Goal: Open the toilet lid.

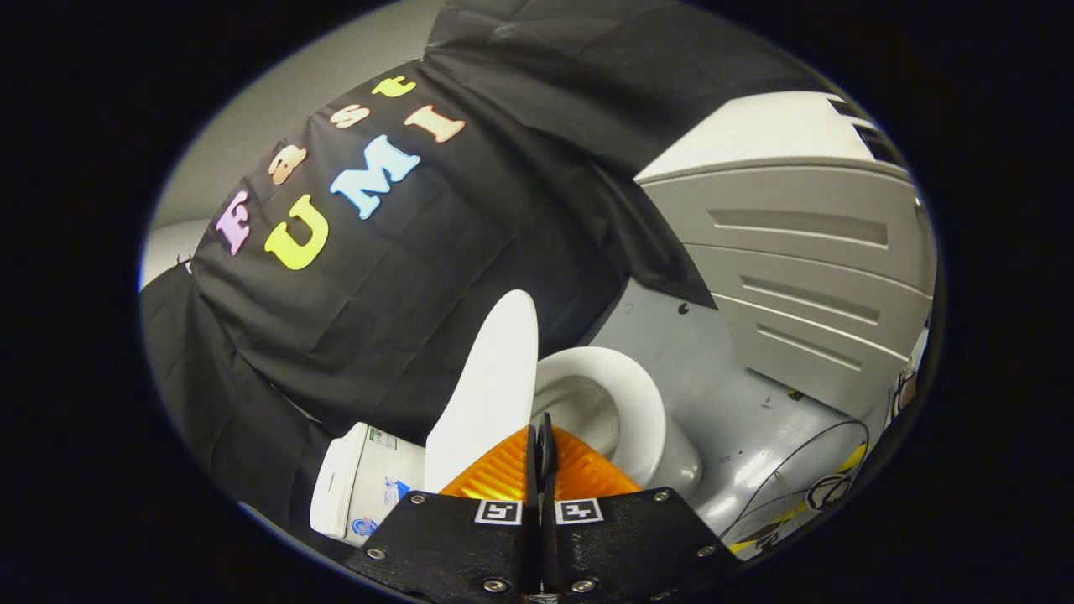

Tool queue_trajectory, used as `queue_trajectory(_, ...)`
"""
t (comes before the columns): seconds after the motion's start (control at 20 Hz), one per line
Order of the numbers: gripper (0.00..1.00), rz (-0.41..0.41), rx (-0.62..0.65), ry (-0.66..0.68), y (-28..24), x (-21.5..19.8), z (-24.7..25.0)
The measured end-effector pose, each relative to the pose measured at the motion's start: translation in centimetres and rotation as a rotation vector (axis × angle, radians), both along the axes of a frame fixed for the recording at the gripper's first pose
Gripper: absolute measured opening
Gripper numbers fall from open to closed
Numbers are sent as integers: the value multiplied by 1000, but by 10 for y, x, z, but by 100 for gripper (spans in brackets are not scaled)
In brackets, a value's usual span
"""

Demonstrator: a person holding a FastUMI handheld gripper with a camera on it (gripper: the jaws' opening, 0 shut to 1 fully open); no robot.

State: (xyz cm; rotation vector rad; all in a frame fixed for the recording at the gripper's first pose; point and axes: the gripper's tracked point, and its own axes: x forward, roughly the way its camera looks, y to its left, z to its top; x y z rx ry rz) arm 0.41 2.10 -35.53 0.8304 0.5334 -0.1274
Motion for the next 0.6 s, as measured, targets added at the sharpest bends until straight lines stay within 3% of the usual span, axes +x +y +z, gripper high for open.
queue_trajectory(0.6, 0, 181, -282, -115, 56, 19, 108)
